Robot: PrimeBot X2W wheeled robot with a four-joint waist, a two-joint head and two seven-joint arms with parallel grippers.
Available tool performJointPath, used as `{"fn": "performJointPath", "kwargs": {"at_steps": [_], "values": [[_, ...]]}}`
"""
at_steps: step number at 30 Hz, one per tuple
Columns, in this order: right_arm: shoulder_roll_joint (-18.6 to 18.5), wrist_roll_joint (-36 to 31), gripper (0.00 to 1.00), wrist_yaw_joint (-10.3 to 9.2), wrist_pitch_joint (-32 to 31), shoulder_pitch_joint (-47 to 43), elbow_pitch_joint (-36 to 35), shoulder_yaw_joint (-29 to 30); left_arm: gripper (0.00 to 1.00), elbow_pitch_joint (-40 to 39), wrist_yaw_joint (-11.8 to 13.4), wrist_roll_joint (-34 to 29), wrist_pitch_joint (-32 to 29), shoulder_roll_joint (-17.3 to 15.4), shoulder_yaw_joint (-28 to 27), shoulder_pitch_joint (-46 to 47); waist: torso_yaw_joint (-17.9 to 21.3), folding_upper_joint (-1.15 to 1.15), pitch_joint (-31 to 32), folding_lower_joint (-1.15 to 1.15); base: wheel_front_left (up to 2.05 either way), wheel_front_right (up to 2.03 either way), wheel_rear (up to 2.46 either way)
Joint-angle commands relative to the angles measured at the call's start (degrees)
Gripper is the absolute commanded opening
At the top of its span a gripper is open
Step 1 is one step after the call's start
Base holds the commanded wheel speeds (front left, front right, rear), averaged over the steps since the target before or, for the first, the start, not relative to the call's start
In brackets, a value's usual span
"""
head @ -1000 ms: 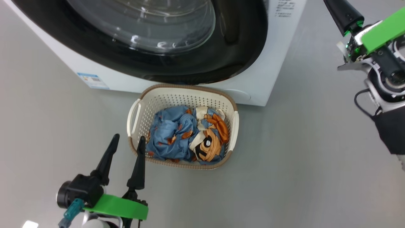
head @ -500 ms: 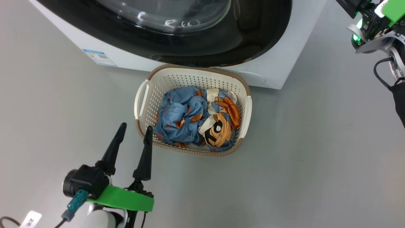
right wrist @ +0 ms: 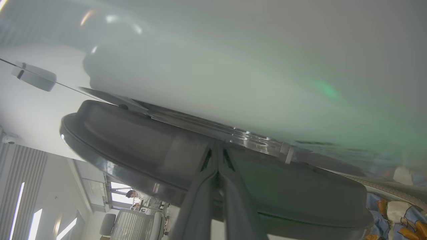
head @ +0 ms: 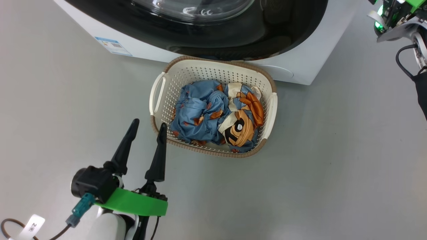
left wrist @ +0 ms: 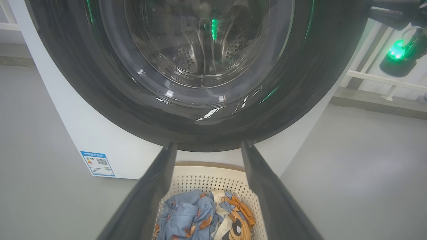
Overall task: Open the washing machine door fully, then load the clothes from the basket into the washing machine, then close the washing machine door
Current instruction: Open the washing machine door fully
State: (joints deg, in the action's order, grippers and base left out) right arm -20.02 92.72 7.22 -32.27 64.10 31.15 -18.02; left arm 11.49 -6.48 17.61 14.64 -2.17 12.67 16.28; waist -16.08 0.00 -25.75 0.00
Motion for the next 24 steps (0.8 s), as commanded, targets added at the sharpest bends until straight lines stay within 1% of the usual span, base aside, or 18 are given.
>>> {"fn": "performJointPath", "kwargs": {"at_steps": [1,11,24], "values": [[0.9,-0.5,0.0,0.26,-0.2,1.0,-1.5,0.4,1.0,-1.6,0.7,0.2,0.4,-0.7,-1.6,0.7,-0.3,0.0,-0.2,0.0,0.0,0.0,0.0],[1.4,-1.8,0.0,0.26,-1.1,0.1,-2.7,0.0,1.0,-1.5,1.0,0.7,0.4,-0.7,-0.8,0.9,-0.7,0.0,-0.1,0.0,0.0,0.0,0.0],[2.6,-2.6,0.0,0.26,-2.6,-6.3,-5.5,-2.2,1.0,-0.5,0.9,-0.1,0.4,-0.7,-1.1,-0.6,-0.2,0.0,3.9,0.0,0.0,0.0,0.0]]}}
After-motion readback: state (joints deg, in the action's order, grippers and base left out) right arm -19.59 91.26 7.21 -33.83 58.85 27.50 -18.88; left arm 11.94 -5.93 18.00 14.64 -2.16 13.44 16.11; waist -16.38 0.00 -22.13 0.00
